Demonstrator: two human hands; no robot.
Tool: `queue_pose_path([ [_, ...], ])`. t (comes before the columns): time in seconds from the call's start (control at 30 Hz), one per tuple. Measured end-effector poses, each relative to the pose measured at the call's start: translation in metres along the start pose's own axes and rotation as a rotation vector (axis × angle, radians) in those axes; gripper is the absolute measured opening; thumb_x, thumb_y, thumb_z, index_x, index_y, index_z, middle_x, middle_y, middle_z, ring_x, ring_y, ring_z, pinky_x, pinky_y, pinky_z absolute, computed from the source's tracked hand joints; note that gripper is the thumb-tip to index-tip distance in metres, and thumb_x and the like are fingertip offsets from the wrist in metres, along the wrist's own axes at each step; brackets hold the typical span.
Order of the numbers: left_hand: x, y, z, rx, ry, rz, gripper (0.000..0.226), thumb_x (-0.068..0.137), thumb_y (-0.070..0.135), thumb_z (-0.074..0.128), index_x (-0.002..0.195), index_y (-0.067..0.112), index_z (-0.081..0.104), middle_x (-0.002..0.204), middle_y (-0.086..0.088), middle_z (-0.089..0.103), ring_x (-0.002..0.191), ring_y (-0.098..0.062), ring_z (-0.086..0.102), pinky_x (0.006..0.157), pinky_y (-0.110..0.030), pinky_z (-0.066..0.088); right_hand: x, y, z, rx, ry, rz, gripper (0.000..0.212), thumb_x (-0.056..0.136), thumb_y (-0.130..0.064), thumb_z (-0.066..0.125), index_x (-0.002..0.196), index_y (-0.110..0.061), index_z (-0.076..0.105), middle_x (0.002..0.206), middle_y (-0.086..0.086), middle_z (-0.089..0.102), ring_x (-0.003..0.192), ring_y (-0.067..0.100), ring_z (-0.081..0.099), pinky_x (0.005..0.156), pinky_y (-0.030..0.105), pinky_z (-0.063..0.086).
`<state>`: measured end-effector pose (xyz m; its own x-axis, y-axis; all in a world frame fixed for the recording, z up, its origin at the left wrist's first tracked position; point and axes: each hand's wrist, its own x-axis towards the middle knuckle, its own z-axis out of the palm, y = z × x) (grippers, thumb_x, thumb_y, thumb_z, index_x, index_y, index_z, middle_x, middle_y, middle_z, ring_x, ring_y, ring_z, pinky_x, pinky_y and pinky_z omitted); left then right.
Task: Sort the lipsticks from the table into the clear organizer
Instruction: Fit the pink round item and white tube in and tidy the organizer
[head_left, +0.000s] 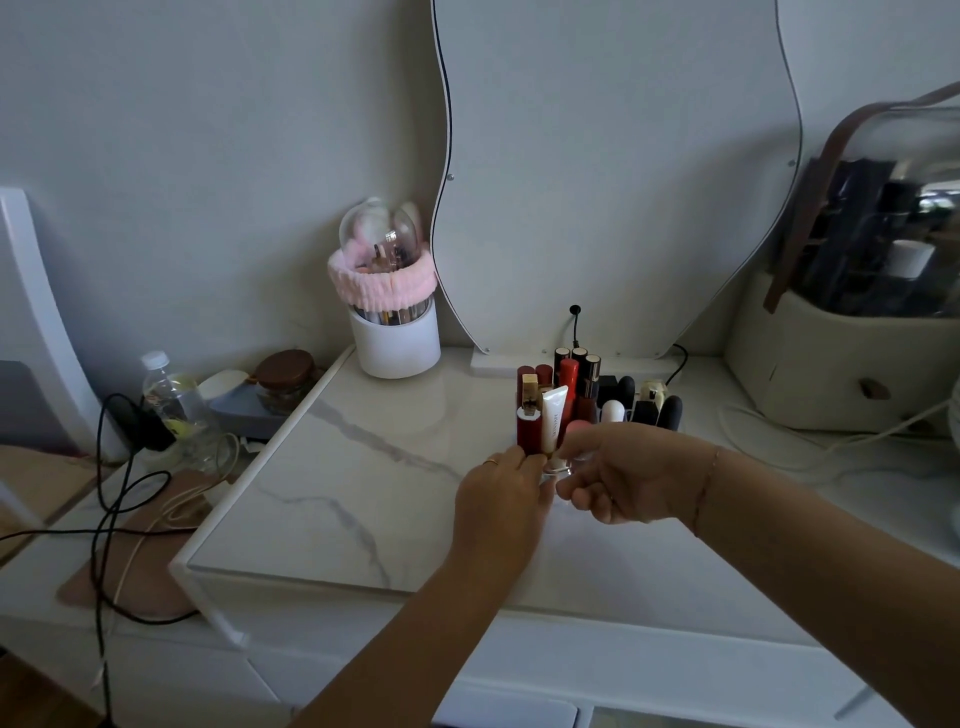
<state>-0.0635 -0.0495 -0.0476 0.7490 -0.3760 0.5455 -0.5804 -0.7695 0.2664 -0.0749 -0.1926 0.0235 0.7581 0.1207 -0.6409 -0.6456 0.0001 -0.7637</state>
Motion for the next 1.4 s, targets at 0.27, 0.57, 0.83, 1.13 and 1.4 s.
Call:
queue_pose_path([
  [0.27,0.0,-0.001,0.0,0.001,-0.006,0.001,0.017,0.074,0.023,0.075,0.089,0.015,0.07,0.08,-0.002,0.071,0.066,-0.02,0.065,0.056,-0.027,0.051,-0.001,0.006,0.0,0.181,0.019,-0.056,0.034,0.088,-0.014,0.052,0.12,-0.003,0.046,0.062,0.013,0.065,0.041,0.014,0.056,0.039,0.019,0.043],
  [0.57,-0.001,-0.001,0.001,0.022,0.002,0.004,0.016,0.081,0.024,0.068,0.093,0.015,0.069,0.085,-0.003,0.07,0.071,-0.022,0.065,0.059,-0.029,0.05,-0.005,0.013,0.002,0.253,0.057,-0.103,0.029,0.089,-0.013,0.049,0.115,-0.001,0.046,0.06,0.012,0.063,0.039,0.013,0.052,0.037,0.019,0.041],
  [0.83,0.0,-0.001,0.0,-0.013,0.017,0.027,0.014,0.086,0.025,0.062,0.091,0.014,0.069,0.084,-0.004,0.069,0.072,-0.023,0.063,0.059,-0.031,0.048,-0.006,0.028,0.003,-0.317,0.195,-0.237,0.011,0.092,-0.015,0.05,0.094,-0.006,0.056,0.056,0.006,0.068,0.044,0.014,0.061,0.039,0.018,0.041],
  [1.13,0.0,-0.001,0.001,0.0,-0.001,0.021,0.014,0.086,0.022,0.062,0.092,0.013,0.07,0.084,-0.006,0.069,0.071,-0.024,0.064,0.057,-0.032,0.049,0.004,0.033,0.003,-0.39,0.257,-0.317,0.014,0.093,-0.014,0.05,0.088,-0.007,0.061,0.048,0.0,0.065,0.038,0.009,0.057,0.036,0.016,0.039],
  [1.4,0.001,0.0,0.0,-0.009,0.011,0.016,0.013,0.076,0.019,0.072,0.087,0.014,0.067,0.074,-0.003,0.066,0.063,-0.022,0.062,0.05,-0.027,0.044,0.007,0.044,0.006,-0.309,0.34,-0.461,0.015,0.092,-0.007,0.048,0.093,-0.016,0.061,0.052,0.0,0.066,0.041,0.012,0.06,0.038,0.017,0.04],
])
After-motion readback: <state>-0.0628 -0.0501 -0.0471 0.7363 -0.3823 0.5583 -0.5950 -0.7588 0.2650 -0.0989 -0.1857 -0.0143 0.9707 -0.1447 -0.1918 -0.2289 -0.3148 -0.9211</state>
